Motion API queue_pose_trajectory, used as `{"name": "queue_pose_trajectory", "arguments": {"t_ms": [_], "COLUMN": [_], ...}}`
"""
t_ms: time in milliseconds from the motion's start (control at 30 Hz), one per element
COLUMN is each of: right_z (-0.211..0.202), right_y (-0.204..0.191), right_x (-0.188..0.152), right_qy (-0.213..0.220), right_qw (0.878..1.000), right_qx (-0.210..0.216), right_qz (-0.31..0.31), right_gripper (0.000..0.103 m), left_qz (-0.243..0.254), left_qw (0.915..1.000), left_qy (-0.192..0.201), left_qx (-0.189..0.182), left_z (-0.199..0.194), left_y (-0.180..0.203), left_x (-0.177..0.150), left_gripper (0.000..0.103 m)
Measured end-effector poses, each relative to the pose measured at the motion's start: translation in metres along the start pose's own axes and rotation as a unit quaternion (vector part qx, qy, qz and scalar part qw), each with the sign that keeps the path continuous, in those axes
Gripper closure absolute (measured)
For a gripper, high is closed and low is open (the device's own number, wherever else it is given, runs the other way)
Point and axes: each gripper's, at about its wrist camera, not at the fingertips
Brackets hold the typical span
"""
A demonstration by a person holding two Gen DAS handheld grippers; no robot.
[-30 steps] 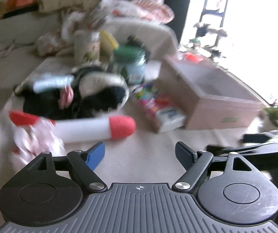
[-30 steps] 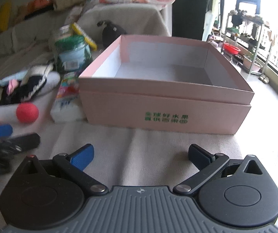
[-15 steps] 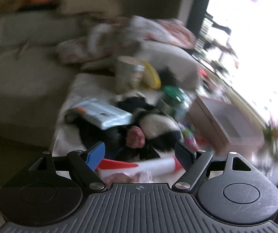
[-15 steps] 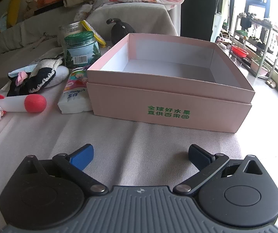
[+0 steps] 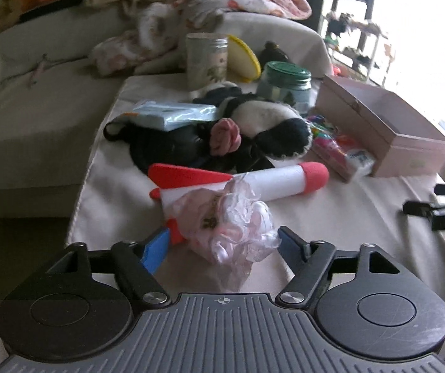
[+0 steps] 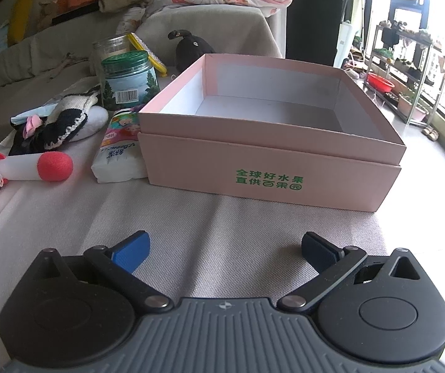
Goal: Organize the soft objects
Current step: 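Grasp the pink lace scrunchie with the left tool while the right tool grasps the foam rocket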
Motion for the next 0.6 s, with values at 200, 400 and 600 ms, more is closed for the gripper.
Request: {"name": "queue_pose_trajectory", "arguments": {"t_ms": [200,400,600], "right_z": [-0.031,-0.032,0.026], "right_y": [-0.045,-0.101,-0.120], "right_x": [0.001,0.048,0.096], "right_qy": [0.076,0.106,0.049], "right_qw": [0.991,0.973,0.976], "right_qx": [-0.013,0.100,0.128], "right_qz": [-0.105,-0.177,-0.171], "right_gripper": [0.005,0.005,0.014], "left_qz": [-0.035,-0.058,-0.092], "left_qw": [0.9972,0.9930,0.9896], "left_qy": [0.034,0.070,0.081], "left_qx": [-0.056,-0.076,-0.076], "left_z": [-0.019,-0.052,-0.060], "left_y": [-0.018,-0.036,-0.057], "left_x": [-0.009,-0.012,-0.009], "left_gripper": [0.080,0.080,0.080]}}
Point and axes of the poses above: each gripper's, at about its wrist camera, not at the fingertips, and z roughly the way its jaws point, y to its right, x to its top, and after that the axes turned 12 degrees about -z, right-handed
